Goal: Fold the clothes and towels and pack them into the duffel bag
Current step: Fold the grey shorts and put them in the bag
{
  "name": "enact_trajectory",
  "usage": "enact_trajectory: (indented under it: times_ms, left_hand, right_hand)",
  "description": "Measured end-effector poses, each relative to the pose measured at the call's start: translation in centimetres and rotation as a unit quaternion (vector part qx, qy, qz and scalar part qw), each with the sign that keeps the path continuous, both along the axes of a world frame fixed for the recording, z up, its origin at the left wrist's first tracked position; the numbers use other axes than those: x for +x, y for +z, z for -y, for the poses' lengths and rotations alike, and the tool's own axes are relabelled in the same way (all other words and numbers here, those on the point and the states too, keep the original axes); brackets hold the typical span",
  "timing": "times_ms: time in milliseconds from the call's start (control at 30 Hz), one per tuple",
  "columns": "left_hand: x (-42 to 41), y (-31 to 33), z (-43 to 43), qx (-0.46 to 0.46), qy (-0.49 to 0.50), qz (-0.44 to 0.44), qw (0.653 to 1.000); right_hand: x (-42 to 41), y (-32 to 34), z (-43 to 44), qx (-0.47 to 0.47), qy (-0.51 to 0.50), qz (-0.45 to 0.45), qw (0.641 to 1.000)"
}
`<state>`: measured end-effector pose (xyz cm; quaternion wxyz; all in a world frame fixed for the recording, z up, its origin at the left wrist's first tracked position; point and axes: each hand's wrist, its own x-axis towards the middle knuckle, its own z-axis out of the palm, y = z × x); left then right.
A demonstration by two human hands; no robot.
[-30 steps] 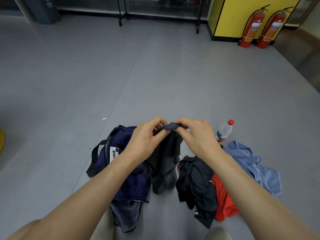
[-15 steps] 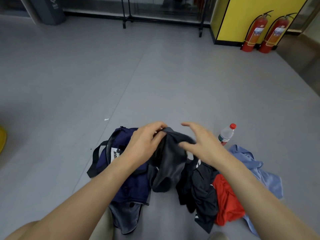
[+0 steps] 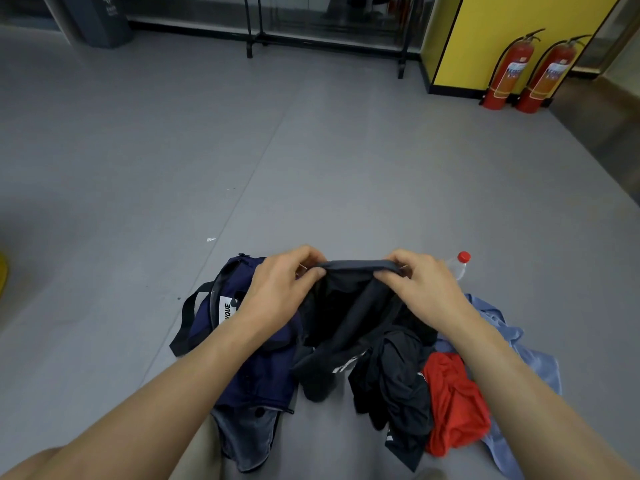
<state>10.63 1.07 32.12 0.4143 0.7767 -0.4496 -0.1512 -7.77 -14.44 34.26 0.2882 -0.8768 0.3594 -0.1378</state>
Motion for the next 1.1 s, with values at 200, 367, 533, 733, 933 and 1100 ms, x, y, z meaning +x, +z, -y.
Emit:
enact_trajectory:
  times_ms: [200, 367, 533, 733, 933, 1100]
  left_hand:
    - [-1.6, 1.4, 0.1, -0.016, -0.058, 0.005, 0.998]
    - [-1.8, 0.9, -0.4, -0.006, -0.052, -0.040, 0.998]
    - [-1.5, 0.3, -0.6, 0.034, -0.024, 0.011, 0.999]
    - [-1.7, 1.3, -0.5, 0.003, -0.027, 0.014, 1.000]
    - [-2.6, 2.4, -0.4, -0.053, -0.072, 0.071, 0.993]
    - [-2.1, 1.8, -0.6, -0.055, -0.045, -0.043, 0.997]
  right_hand:
    - [1.7, 0.1, -2.8, 0.044, 0.089, -0.009, 0.995]
    - [2.0, 0.9, -2.9, 0.036, 0.055, 0.105, 0.992]
    - [1.1, 0.8, -2.7, 0.056, 0.052, 0.104, 0.992]
    - [1.1, 1.2, -1.8, 0.034, 0.042, 0.050, 0.997]
    - [2.5, 1.2, -3.7, 0.000, 0.108, 0.021, 0.994]
    - [2.1, 1.9, -4.1, 0.065, 0.069, 0.156, 0.983]
